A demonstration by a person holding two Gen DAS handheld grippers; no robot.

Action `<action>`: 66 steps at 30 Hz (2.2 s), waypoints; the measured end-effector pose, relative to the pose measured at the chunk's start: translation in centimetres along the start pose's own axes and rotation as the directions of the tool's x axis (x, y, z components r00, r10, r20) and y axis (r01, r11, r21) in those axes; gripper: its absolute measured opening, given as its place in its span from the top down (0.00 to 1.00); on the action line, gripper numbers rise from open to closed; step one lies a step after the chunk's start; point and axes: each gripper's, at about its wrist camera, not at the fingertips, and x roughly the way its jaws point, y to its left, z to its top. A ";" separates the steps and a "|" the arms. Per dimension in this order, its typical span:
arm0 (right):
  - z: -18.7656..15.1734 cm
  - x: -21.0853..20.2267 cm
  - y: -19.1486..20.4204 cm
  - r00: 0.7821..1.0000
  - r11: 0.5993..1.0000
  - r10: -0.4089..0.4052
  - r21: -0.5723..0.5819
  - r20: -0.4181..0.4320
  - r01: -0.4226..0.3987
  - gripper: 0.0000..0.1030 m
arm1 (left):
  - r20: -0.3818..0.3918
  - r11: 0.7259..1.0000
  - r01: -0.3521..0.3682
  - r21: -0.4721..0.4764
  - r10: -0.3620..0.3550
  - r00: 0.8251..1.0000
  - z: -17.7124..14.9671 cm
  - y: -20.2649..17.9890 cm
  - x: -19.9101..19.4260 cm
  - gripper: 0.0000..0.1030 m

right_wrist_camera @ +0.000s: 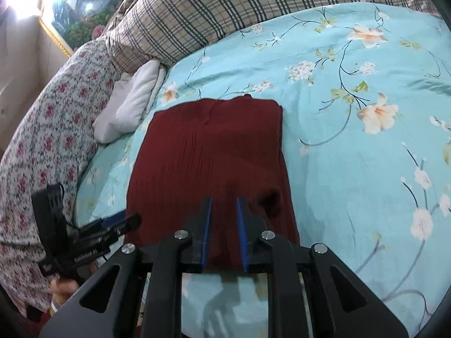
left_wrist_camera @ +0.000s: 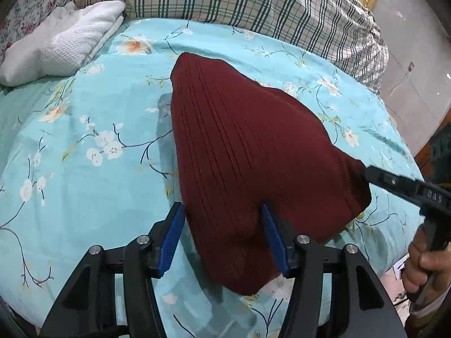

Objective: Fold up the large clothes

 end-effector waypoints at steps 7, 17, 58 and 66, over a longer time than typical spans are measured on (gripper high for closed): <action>-2.4 -1.5 1.1 0.999 0.996 -0.047 -0.080 -0.002 0.047 0.45 | 0.007 0.999 -0.039 0.013 0.039 0.999 -1.5 0.0 -1.8 0.24; -6.3 -2.7 0.8 0.993 0.984 -0.116 -0.141 -0.030 0.111 0.29 | -0.005 0.990 -0.134 0.044 0.134 0.991 -5.1 -0.4 -3.5 0.19; -3.3 -2.0 2.9 0.988 0.957 -0.106 -0.281 -0.112 0.071 0.00 | 0.029 0.922 -0.344 0.181 0.344 0.938 -1.4 -3.1 -5.0 0.01; -2.3 -1.0 3.6 0.988 0.953 -0.095 -0.297 -0.123 0.054 0.00 | 0.037 0.919 -0.354 0.175 0.353 0.935 -0.8 -3.3 -4.8 0.01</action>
